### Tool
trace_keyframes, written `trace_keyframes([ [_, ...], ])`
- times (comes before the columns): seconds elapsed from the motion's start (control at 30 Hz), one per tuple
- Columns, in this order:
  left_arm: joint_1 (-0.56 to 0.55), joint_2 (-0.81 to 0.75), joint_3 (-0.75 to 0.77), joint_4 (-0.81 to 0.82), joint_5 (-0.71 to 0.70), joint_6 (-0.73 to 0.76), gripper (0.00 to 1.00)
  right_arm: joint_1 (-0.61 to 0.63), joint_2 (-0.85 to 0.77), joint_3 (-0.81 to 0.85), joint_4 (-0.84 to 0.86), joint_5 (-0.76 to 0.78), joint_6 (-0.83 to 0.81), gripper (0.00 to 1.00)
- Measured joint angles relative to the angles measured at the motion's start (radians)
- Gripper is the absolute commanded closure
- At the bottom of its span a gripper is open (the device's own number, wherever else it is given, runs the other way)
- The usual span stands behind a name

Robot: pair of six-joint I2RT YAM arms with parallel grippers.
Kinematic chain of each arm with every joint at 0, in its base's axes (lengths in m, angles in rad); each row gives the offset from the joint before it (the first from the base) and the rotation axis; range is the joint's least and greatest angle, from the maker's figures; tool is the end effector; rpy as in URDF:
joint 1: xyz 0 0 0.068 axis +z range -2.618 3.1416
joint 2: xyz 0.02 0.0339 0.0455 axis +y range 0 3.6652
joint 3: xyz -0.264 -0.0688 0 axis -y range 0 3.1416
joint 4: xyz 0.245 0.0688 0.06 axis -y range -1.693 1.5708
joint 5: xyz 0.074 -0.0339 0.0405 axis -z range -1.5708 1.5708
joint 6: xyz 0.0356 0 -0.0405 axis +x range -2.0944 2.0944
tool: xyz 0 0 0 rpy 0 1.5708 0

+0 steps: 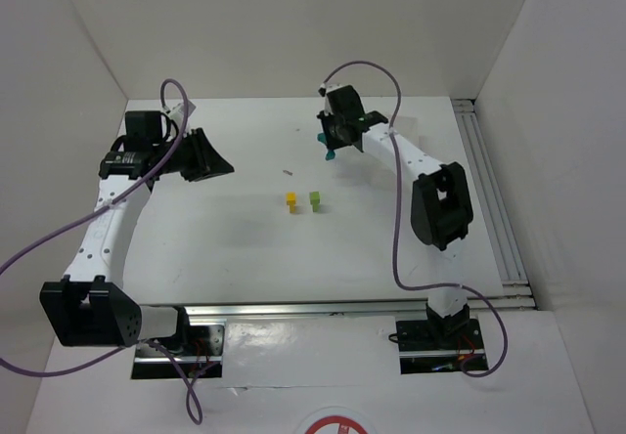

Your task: Build the wood block tower

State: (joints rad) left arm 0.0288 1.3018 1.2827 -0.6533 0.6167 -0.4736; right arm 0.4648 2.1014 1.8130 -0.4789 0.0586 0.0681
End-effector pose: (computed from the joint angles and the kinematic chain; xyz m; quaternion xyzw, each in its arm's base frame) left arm 0.2770 -0.0126 0.3591 -0.0857 0.8641 -0.3579 0.3433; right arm 0.4339 0.2153 0.2530 -0.1701 0.9042 0.0769 0.3842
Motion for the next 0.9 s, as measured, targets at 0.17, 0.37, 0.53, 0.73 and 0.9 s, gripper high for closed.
trace_keyframes([
  [0.17,-0.023,0.012,0.0,-0.001,0.006,0.0,0.62,0.001,-0.184,-0.079,0.033,-0.026,0.013,0.88],
  [0.37,-0.095,0.027,0.038,-0.003,0.03,0.006,0.52,0.026,-0.461,-0.317,0.098,-0.11,0.038,0.86],
  [0.53,-0.183,0.055,0.066,0.002,0.061,0.019,0.51,0.072,-0.63,-0.492,0.178,-0.142,0.122,0.86],
  [0.73,-0.254,0.085,0.084,0.003,0.058,0.023,0.51,0.108,-0.653,-0.532,0.176,-0.14,0.202,0.86],
  [0.9,-0.282,0.089,0.088,0.013,0.016,0.0,0.51,0.122,-0.638,-0.509,0.175,-0.102,0.306,0.86],
])
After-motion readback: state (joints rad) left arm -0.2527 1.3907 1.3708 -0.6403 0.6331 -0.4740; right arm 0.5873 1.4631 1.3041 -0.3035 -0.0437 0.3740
